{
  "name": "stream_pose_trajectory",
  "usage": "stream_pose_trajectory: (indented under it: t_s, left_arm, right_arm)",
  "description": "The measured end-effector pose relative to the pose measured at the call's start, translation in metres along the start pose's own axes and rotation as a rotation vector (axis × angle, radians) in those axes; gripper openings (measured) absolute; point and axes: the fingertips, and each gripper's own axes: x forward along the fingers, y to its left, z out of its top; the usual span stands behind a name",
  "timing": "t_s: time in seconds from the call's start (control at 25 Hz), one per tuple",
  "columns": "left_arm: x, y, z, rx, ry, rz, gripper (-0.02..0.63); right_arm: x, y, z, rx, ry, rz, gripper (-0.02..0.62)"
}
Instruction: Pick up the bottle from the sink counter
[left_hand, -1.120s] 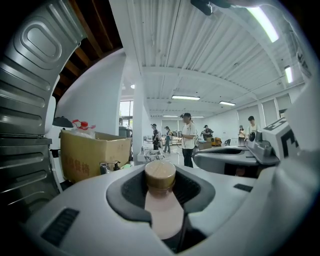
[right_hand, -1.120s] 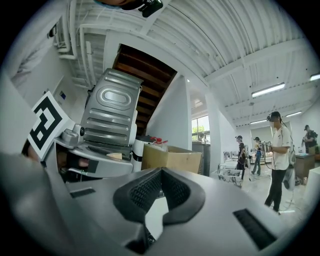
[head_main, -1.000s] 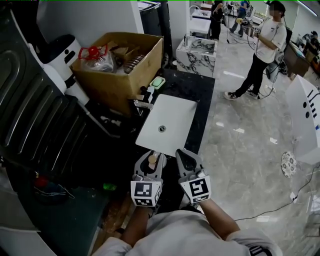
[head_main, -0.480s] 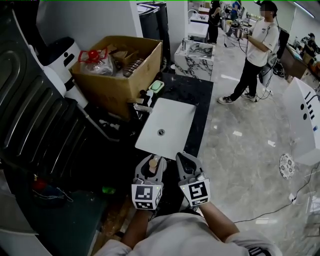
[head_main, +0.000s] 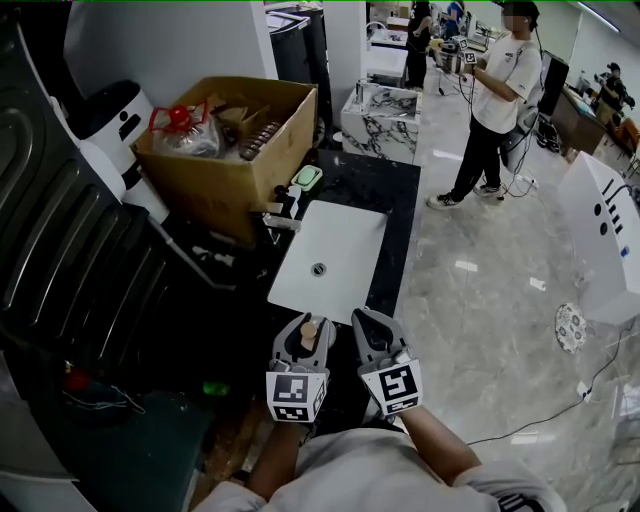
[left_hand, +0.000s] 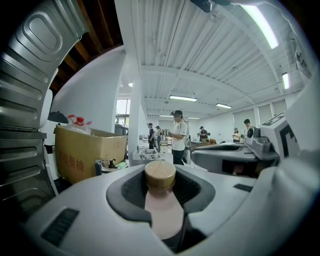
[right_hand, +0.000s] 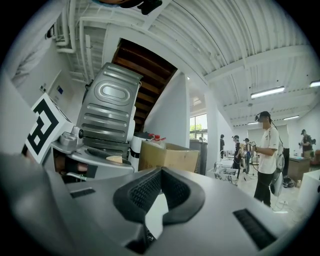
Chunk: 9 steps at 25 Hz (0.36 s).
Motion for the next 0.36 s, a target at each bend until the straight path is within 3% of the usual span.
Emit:
stream_pose_trajectory:
  t_s: [0.36]
  left_arm:
    - [0.002, 0.012, -0.008, -0.007, 0.008, -0.010, 0.129]
  right_arm:
    - [0.010, 0.006, -0.008, -0.064, 0.019, 0.006, 0.009]
